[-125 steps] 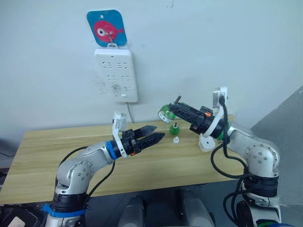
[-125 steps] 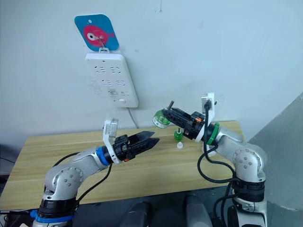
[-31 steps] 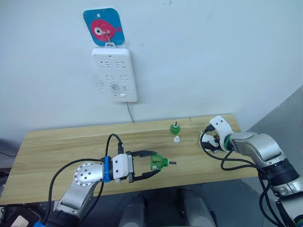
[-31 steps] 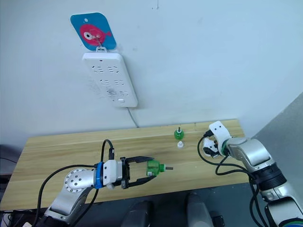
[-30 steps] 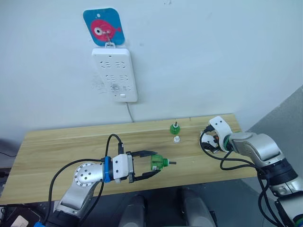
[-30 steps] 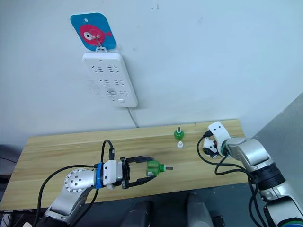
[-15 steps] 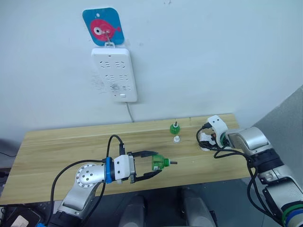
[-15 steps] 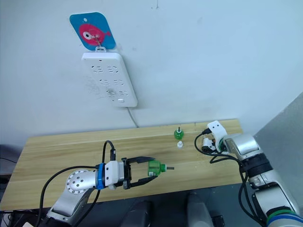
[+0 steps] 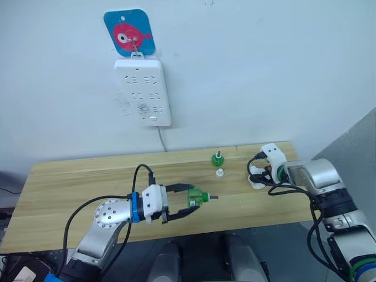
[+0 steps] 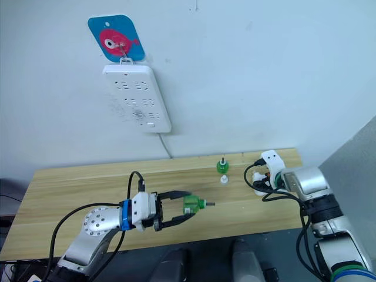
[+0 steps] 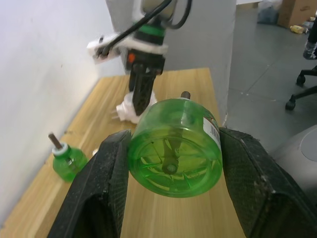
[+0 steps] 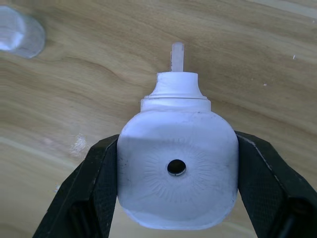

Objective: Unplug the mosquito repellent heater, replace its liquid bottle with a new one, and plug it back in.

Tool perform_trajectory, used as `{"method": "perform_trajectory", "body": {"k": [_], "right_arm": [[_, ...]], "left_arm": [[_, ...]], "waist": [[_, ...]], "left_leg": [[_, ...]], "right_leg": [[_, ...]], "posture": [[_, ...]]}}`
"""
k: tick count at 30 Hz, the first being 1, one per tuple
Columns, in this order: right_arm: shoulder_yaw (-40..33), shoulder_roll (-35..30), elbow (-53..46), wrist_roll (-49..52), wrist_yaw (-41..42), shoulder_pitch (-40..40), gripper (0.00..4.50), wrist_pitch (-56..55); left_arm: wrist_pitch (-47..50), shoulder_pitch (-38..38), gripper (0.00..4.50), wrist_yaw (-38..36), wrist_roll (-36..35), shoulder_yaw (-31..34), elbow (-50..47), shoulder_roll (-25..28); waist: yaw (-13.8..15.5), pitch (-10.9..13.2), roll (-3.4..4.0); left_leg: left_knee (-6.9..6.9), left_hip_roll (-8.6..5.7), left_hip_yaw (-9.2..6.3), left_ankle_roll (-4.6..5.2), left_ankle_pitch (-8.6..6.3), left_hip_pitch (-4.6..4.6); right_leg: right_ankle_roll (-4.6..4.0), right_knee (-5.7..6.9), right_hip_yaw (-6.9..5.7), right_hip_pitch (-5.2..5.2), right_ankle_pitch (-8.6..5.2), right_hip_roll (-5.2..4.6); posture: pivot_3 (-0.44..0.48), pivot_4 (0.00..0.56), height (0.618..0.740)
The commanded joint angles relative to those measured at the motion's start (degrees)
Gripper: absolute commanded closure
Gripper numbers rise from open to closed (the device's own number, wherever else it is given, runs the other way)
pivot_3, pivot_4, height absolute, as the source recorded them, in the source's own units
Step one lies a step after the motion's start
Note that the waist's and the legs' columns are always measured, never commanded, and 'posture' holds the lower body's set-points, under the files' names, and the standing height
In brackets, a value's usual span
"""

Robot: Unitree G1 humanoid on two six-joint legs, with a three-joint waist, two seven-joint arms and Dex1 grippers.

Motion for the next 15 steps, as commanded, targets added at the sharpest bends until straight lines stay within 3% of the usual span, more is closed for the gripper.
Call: {"method": "perform_trajectory", "body": {"k": [1,6,9,15], "right_arm": [[-12.7,-0.5,-10.1,7.2,2.1,1.8,1.54,6.7],[-31.5,7.3,-22.3,20.1,4.3,2.8,1.54,21.7],[-39.4,12.9,-26.4,32.0,2.3,3.3,1.54,23.6],[-42.4,18.6,-27.1,56.5,-9.2,6.0,1.54,23.6]], "left_arm": [[16.8,-2.3,2.13,4.1,-9.9,3.7,-7.2,1.2],[34.5,-4.4,2.13,7.7,-22.6,8.3,-11.4,2.4],[43.9,-6.3,2.13,9.2,-31.2,11.7,-12.1,3.3],[56.2,-12.3,2.13,12.9,-44.0,17.1,-10.9,3.5]], "waist": [[0.0,0.0,-0.01],[-0.3,0.0,0.01],[-0.4,0.0,0.02],[-0.6,0.0,0.02]], "left_leg": [[0.01,0.00,-0.04,0.00,0.00,-0.03],[-0.02,0.02,-0.10,0.00,0.00,-0.03],[-0.03,0.04,-0.09,0.01,-0.01,0.00],[-0.01,0.02,-0.11,0.01,-0.01,-0.01]], "right_leg": [[0.00,0.00,-0.03,0.00,0.00,0.00],[0.01,0.04,-0.10,0.00,-0.01,0.03],[0.01,0.06,-0.09,0.00,-0.01,0.05],[0.01,0.03,-0.11,0.04,-0.01,0.03]], "posture": [[-0.039,0.243,0.740],[-0.063,0.244,0.740],[-0.078,0.245,0.740],[-0.076,0.247,0.740]]}}
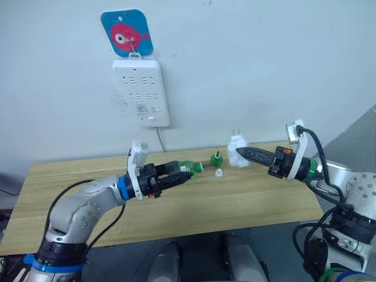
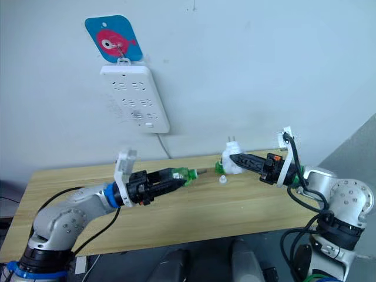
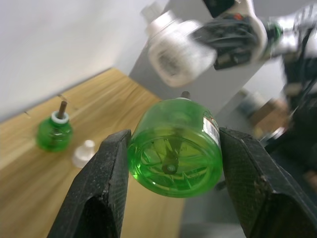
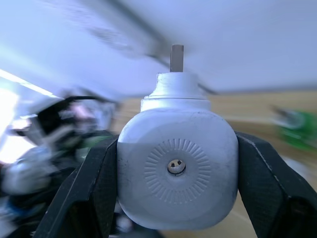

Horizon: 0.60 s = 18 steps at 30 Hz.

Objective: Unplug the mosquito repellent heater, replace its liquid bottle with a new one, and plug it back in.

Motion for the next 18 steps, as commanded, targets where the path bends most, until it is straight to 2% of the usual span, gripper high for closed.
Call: {"method": "perform_trajectory", "body": {"k": [1,5,11,18], "right_arm": [[-1.1,-0.1,-0.5,12.9,-7.2,1.0,1.54,0.5],[3.3,-2.4,1.8,25.6,-16.4,2.7,1.54,-3.9],[15.8,-11.4,0.9,46.4,-29.6,6.7,1.54,-19.1],[23.0,-17.5,-1.9,49.4,-28.9,8.6,1.54,-27.6]], "left_arm": [[4.9,-2.2,2.13,1.6,-6.5,2.8,-1.6,0.1],[8.2,-3.0,2.13,2.2,-9.6,3.5,-2.6,0.5],[9.8,-2.8,2.13,3.2,-10.6,4.0,-3.9,0.5],[10.2,-3.1,2.13,4.0,-11.0,4.0,-4.5,0.1]], "waist": [[-0.1,0.0,0.00],[-0.5,0.0,0.00],[-0.7,0.0,0.00],[-0.8,0.0,-0.01]], "left_leg": [[0.00,-0.01,0.03,0.00,0.00,0.00],[-0.02,-0.01,0.04,0.00,0.00,0.00],[-0.03,0.00,0.06,0.00,0.00,0.00],[-0.03,0.00,0.07,0.00,0.00,-0.01]], "right_leg": [[0.00,0.00,0.03,-0.01,0.00,-0.01],[-0.01,0.00,0.04,-0.03,0.00,-0.02],[-0.01,-0.01,0.06,-0.04,-0.01,-0.01],[0.05,-0.03,0.07,-0.04,-0.04,0.00]], "posture": [[-0.076,0.247,0.740],[-0.066,0.245,0.740],[-0.054,0.243,0.740],[-0.052,0.243,0.740]]}}
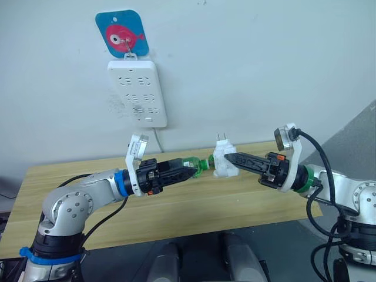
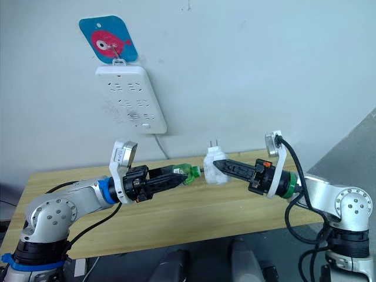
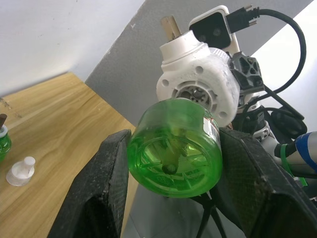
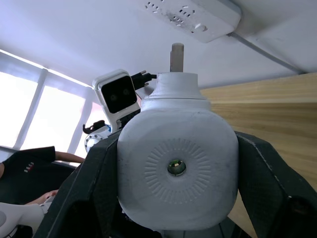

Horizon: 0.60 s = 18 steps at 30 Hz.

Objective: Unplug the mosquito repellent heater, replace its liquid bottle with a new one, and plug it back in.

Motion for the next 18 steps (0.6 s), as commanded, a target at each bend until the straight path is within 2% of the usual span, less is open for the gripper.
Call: {"method": "perform_trajectory", "body": {"k": [1,10,18], "right_arm": [[1.9,-1.8,-2.9,2.1,1.6,0.1,1.54,-3.7],[5.7,-5.0,-2.7,2.1,2.4,-0.1,1.54,-7.2],[7.4,-7.7,-3.7,2.1,5.8,1.1,1.54,-6.9]], "left_arm": [[-0.1,-0.9,2.13,0.0,-1.4,1.2,-2.3,0.1],[2.0,-1.6,2.13,-0.6,-4.1,1.0,-3.7,0.4],[1.6,-2.3,2.13,-0.2,-3.7,0.2,-3.8,-0.1]], "waist": [[0.0,0.0,0.00],[0.1,0.0,0.00],[0.2,0.0,-0.01]], "left_leg": [[0.00,0.00,0.00,0.00,0.00,0.00],[0.00,-0.01,0.00,0.00,0.00,-0.02],[0.00,-0.01,0.00,0.00,0.00,-0.03]], "right_leg": [[0.01,0.00,0.00,0.00,0.00,0.00],[0.03,-0.02,0.02,-0.01,-0.02,0.00],[0.03,-0.03,0.02,-0.01,-0.02,0.00]], "posture": [[-0.052,0.243,0.740],[-0.053,0.243,0.740],[-0.057,0.241,0.740]]}}
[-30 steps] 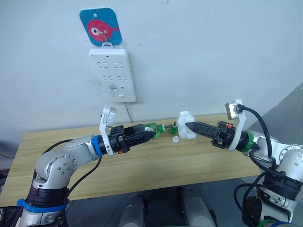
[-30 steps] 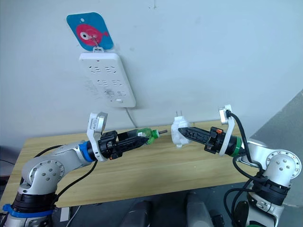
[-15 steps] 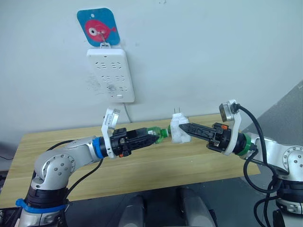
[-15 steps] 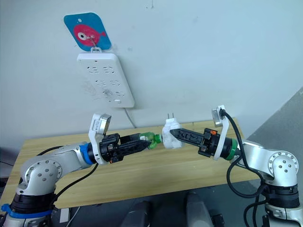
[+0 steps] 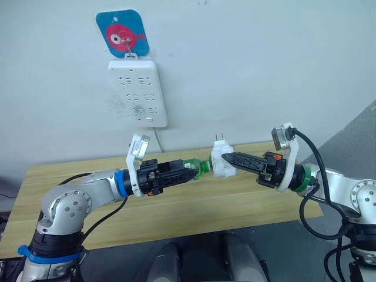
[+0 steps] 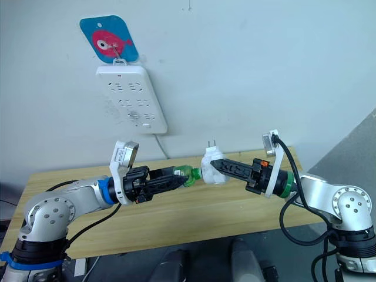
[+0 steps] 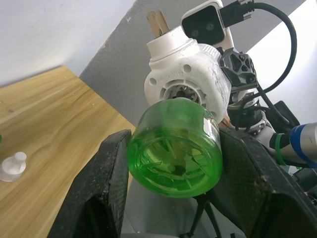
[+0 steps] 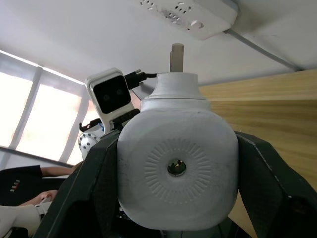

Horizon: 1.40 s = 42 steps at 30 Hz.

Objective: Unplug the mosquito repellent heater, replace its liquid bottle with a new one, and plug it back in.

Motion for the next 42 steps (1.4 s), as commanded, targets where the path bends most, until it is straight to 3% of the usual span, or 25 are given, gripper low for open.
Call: {"method": "perform_trajectory", "body": {"k": [1,16,24,42], "right_arm": [[1.4,-1.4,-3.3,1.6,2.7,0.9,1.54,0.3],[2.2,-2.5,-2.9,1.6,4.3,0.9,1.54,-2.2],[1.0,-2.7,-1.5,1.6,5.4,1.2,1.54,-1.7],[0.9,-3.0,-2.0,1.6,5.2,0.5,1.54,-1.7]], "left_arm": [[-0.9,-1.7,2.13,-0.3,-1.4,0.1,-3.1,-1.1],[-0.4,-0.8,2.13,-1.4,-0.7,-0.3,-3.3,-1.2],[1.1,-0.4,2.13,2.3,-5.8,2.4,-1.7,-2.8],[2.8,0.2,2.13,2.3,-7.8,2.3,-2.1,-2.5]], "waist": [[0.0,0.0,0.00],[0.3,0.0,0.00],[0.5,0.0,0.00],[0.7,0.0,0.00]], "left_leg": [[0.00,0.00,0.00,0.00,0.00,0.00],[0.00,0.00,0.01,0.00,0.00,-0.01],[0.01,0.00,0.01,0.00,0.00,-0.01],[0.01,-0.01,0.01,0.00,0.00,-0.01]], "right_leg": [[0.00,0.00,0.00,0.00,0.00,0.00],[0.01,-0.01,0.01,0.00,-0.01,0.00],[0.01,-0.01,0.01,0.00,-0.01,0.00],[0.01,0.00,0.02,0.00,-0.01,0.00]], "posture": [[-0.057,0.241,0.740],[-0.059,0.230,0.740],[-0.059,0.231,0.740],[-0.064,0.233,0.740]]}}
